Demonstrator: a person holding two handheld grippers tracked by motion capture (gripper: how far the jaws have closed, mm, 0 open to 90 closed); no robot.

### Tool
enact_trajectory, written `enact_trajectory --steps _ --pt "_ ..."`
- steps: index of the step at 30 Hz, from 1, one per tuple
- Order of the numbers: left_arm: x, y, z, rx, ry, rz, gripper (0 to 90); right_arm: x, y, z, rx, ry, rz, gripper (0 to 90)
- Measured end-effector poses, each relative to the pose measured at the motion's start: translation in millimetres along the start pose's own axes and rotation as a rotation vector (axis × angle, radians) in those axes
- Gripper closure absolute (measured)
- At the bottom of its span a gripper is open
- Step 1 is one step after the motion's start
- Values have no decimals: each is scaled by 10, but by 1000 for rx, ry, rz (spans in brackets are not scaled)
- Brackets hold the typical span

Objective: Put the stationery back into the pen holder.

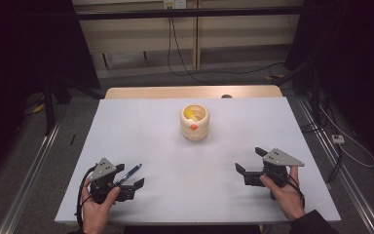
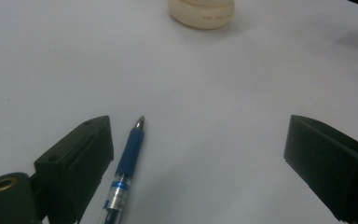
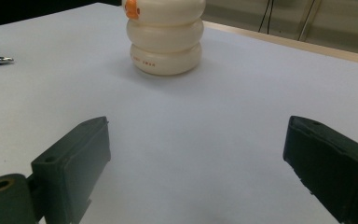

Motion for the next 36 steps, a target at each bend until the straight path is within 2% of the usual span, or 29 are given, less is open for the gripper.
enact_trajectory --steps 4,12,15,17,19,21,27,30,36 --pt "53 48 -26 16 20 9 87 -21 -36 -52 -1 -15 -4 74" --pt "142 140 -109 46 0 2 90 -86 -101 -155 1 -32 13 74" --pt "179 185 -136 51 -2 1 89 -82 -136 -181 15 -23 15 65" --pt "209 222 -133 59 7 -22 89 -75 -143 -190 19 -17 17 64" --pt "228 259 -125 49 19 -28 89 -68 -136 -189 13 -15 17 64" --pt "228 290 -112 59 3 -26 89 -70 -136 -186 11 -14 17 64" --pt "217 415 -82 107 -22 44 88 -88 -125 -183 0 -25 22 65" --pt "216 466 -71 116 -40 68 88 -79 -120 -182 -5 -20 21 64" --pt "263 524 24 174 -43 70 88 -71 -117 -171 -10 -15 16 65"
Point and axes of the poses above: each handheld gripper's, and its own axes: z roughly forward along the jaws, y roughly out of its top, x roughly to its left, the point moved 5 cm from there along z, roughly forward along the jaws, and after that the axes turned 8 degrees about -y, right-handed, at the moved point
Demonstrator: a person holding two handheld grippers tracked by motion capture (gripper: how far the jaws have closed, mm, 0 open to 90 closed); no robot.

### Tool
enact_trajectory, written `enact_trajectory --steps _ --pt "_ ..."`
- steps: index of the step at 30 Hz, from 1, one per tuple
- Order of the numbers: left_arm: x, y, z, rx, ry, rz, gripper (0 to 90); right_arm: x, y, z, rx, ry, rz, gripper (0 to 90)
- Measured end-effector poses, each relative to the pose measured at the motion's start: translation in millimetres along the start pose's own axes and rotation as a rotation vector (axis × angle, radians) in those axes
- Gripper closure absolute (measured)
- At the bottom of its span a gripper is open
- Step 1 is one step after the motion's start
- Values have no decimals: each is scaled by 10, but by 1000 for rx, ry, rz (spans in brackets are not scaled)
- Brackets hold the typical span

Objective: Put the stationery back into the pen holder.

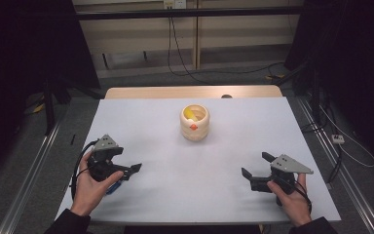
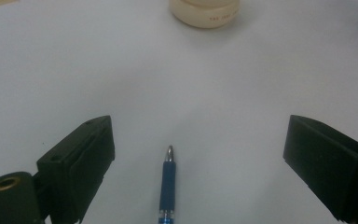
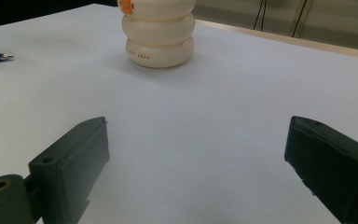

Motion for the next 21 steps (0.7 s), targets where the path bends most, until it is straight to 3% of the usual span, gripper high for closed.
enact_trajectory --steps 8,14,16,21 --pt "123 34 117 80 32 2 74 -4 -1 -2 -4 3 -11 66" --pt "192 -26 298 147 68 -14 84 -27 -14 -1 -1 5 8 65" --pt "169 -55 340 140 57 -23 107 -27 -18 -1 1 4 6 65" --pt "161 -168 422 213 31 -39 140 -36 -23 -1 2 0 8 66"
Point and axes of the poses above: each handheld gripper's, and its own axes: z roughly forward along the jaws, y roughly out of its top, x roughly to its left, the point moved 5 cm from there along z, roughly forward along the jaws, and after that the axes turned 8 degrees about -y, right-handed, at the moved point
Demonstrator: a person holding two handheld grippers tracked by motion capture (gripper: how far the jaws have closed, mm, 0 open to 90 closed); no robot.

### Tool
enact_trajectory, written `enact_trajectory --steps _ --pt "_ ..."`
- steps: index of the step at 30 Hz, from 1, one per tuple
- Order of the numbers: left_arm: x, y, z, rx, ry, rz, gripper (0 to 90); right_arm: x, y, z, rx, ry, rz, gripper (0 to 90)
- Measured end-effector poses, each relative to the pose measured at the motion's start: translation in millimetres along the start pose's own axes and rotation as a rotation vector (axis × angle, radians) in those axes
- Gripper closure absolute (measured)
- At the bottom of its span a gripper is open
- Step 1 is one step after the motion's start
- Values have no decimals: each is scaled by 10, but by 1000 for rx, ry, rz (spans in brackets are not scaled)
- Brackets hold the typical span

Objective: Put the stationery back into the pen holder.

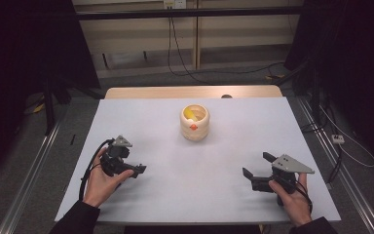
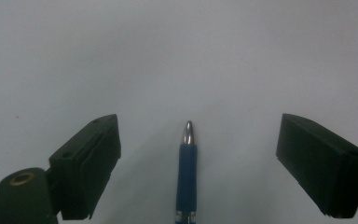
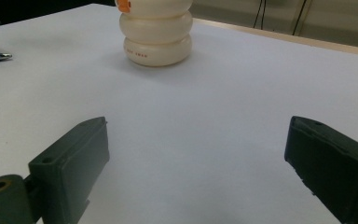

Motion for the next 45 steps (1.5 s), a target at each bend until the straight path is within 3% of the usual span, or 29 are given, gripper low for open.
enact_trajectory --steps 5,8,15,21,27,33,35,39,45 --pt "25 -33 16 22 -28 -14 226 8 -2 6 1 7 -3 65" --pt "44 -53 11 45 -14 -22 275 20 -3 13 1 16 -5 64" --pt "96 -99 -57 88 -38 -36 397 33 1 15 -2 24 -9 62" --pt "98 -123 -23 128 -13 -26 462 42 3 15 -6 31 -11 60" --pt "117 -104 1 169 -35 -31 545 40 1 23 -4 30 -9 60" --pt "132 -65 49 213 -25 -43 628 44 0 26 -3 30 -10 60" --pt "137 -53 71 213 -24 -66 644 44 0 25 -4 31 -10 60" --pt "143 -49 100 237 -18 -69 653 43 1 24 -6 32 -8 57" --pt "112 -48 114 258 10 -50 680 50 -1 28 -4 34 -13 57"
Point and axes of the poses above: each handheld gripper's, and its own axes: z roughly forward along the jaws, y roughly out of its top, x roughly to its left, the point moved 5 cm from there along z, roughly forward along the jaws, and after that the axes turned 8 degrees about -y, right-handed, at the moved point
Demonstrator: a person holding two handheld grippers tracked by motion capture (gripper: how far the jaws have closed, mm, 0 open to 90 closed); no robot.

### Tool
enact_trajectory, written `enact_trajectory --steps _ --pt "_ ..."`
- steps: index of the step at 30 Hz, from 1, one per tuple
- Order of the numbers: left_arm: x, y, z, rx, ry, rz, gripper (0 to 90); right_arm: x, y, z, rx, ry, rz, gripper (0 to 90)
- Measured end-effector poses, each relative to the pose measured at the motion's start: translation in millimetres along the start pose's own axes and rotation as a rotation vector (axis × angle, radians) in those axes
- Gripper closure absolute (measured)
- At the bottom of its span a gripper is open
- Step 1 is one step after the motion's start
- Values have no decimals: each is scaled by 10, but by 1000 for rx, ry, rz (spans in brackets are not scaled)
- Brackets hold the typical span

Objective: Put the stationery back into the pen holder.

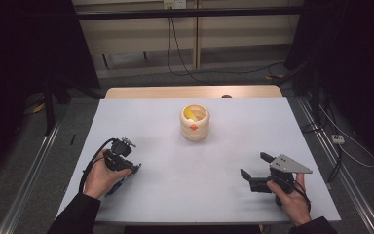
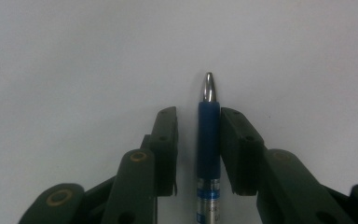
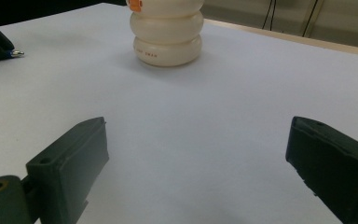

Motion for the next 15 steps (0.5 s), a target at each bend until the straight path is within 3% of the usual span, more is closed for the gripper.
enact_trajectory --steps 8,15 --pt "-33 1 10 24 24 10 710 10 -8 2 8 1 -13 55" --pt "-46 -3 19 11 7 6 798 15 -1 -6 0 1 -16 55"
Point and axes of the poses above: each handheld gripper's, and its own axes: z roughly forward along the jaws, y roughly out of its top, x roughly to its left, the point moved 5 cm from there along z, roughly forward along the jaws, and after that the axes turned 8 degrees about -y, right-handed, at the moved point
